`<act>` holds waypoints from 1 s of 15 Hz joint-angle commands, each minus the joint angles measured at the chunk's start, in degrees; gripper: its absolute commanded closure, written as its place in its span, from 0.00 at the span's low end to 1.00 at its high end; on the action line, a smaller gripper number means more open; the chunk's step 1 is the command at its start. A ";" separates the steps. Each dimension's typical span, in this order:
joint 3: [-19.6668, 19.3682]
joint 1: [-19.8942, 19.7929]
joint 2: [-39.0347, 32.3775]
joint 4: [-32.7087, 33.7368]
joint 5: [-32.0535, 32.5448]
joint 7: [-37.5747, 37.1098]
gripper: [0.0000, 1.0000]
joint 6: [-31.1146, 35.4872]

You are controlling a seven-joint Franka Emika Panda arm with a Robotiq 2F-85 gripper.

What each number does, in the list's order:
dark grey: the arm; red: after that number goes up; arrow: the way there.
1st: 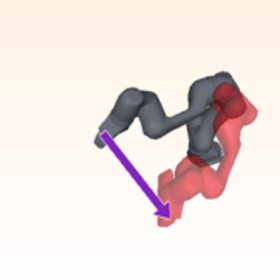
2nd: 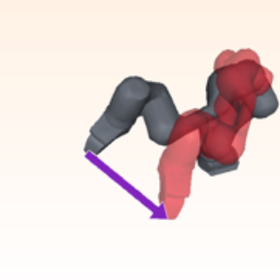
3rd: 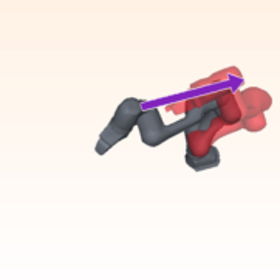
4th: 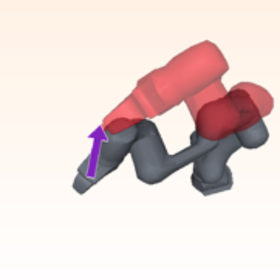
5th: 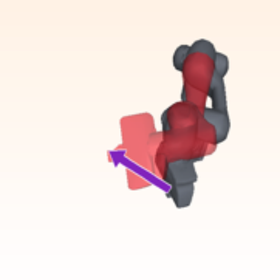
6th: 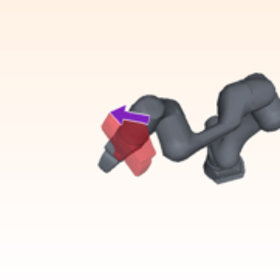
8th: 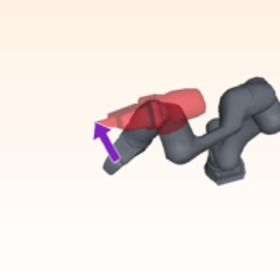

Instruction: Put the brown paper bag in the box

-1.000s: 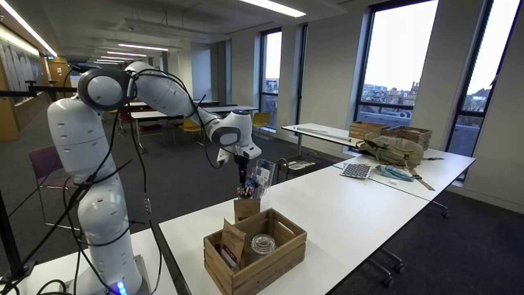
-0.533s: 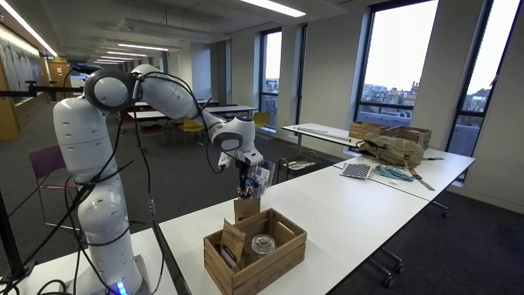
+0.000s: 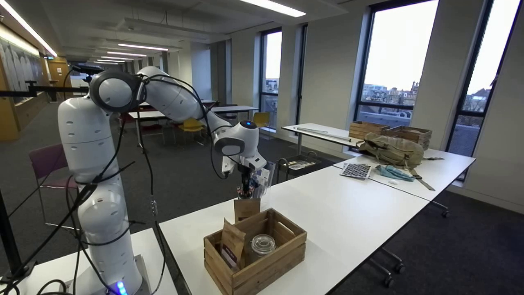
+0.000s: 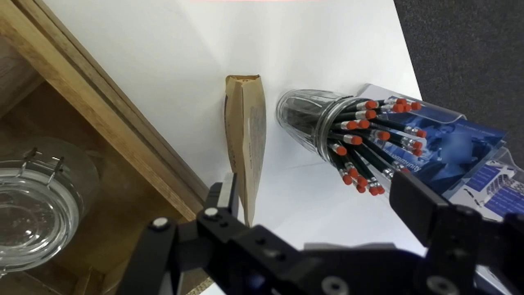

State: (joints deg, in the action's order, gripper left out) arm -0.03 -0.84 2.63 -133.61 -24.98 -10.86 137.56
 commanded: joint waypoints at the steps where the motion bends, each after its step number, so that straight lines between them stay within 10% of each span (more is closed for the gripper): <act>1: -1.20 -0.47 -1.83 -0.13 0.04 4.09 0.00 1.58; 13: -1.13 -0.27 -5.60 -0.15 -0.64 5.78 0.00 2.16; 14: -1.06 -0.28 -5.64 -0.11 -0.99 5.99 0.25 1.98; 15: -1.02 -0.27 -5.64 -0.12 -1.01 6.03 0.26 1.97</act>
State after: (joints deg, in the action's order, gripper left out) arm -1.35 -0.85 -2.68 -133.64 -24.91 -7.87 137.61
